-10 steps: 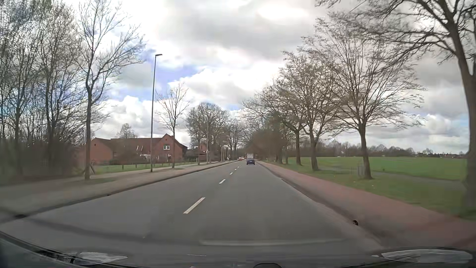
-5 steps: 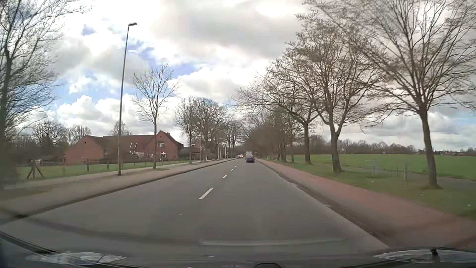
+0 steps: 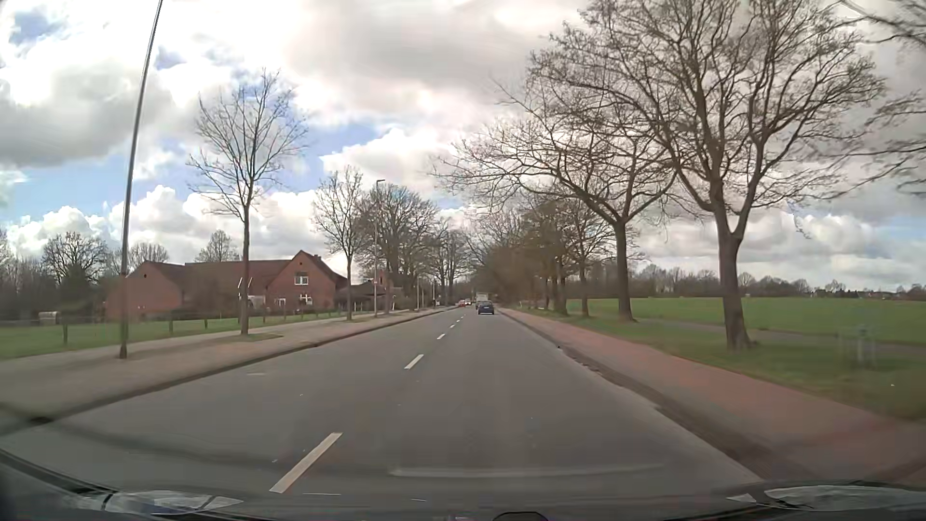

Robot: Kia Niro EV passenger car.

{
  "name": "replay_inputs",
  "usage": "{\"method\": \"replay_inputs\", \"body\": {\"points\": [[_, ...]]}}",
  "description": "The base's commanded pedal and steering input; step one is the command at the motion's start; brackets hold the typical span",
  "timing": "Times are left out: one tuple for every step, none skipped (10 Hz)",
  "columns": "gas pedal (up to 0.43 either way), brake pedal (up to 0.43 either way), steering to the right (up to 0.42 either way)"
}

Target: Follow the waypoints while adhering to traffic rules and regulations

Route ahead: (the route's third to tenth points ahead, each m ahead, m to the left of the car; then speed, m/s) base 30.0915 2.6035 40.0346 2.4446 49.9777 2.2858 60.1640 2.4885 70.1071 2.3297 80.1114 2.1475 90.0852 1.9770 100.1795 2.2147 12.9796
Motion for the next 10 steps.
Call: {"method": "replay_inputs", "body": {"points": [[0.079, 0.000, 0.003], [0.098, 0.000, 0.003], [0.138, 0.000, 0.003], [0.150, 0.000, 0.003], [0.157, 0.000, 0.003], [0.157, 0.000, 0.003], [0.157, 0.000, 0.003], [0.157, 0.000, 0.003], [0.169, 0.000, 0.003], [0.177, 0.000, 0.003]]}}
